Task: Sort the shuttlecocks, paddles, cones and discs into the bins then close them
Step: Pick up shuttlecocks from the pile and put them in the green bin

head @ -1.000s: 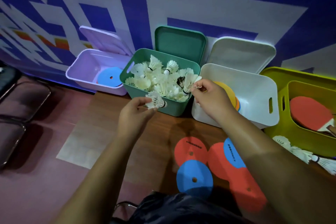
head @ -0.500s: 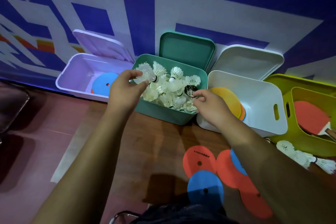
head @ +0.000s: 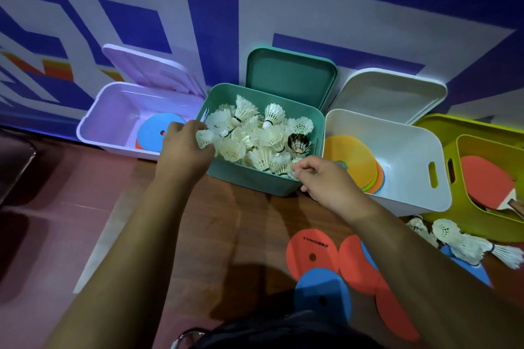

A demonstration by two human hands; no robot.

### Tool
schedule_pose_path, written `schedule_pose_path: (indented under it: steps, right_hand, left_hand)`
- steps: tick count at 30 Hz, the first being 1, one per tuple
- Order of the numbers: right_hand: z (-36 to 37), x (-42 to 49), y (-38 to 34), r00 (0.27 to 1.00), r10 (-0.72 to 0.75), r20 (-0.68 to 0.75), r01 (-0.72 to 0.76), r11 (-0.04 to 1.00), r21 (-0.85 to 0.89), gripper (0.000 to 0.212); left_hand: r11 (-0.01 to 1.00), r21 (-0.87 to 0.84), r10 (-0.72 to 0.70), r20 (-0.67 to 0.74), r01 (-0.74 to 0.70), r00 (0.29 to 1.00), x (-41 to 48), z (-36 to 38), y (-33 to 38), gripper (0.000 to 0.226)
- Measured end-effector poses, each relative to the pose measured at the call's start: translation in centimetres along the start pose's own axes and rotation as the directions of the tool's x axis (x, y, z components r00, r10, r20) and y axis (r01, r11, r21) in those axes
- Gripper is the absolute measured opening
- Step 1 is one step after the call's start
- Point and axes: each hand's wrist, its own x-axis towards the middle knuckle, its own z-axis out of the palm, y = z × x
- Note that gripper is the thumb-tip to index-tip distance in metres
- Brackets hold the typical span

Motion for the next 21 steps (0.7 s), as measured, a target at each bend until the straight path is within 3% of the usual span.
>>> schedule_pose_path:
  steps: [10, 15, 21]
  right_hand:
    - [-0.3, 0.0, -0.1, 1.000, -0.018, 0.016, 0.018, 1.000, 0.026, 0.019]
    - [-1.2, -1.4, 2.1, 0.999, -0.050, 0.018, 0.049, 0.996, 0.069, 0.021]
    - [-5.5, -5.1, 7.2, 0.999, -0.033, -0.031, 0.037, 0.983, 0.178, 0.020]
  left_hand:
    - [0.993, -0.107, -0.042, -0.027, 0.039, 0.999, -3.1, 1.2, 1.3, 0.031]
    - [0.980, -0.197, -0.016, 0.116, 0.039, 0.993, -7.3, 4.5, 3.9, 0.017]
    - [0.984, -0.168, 0.097, 0.267, -0.053, 0.959, -12.7, 10.3, 9.1, 0.011]
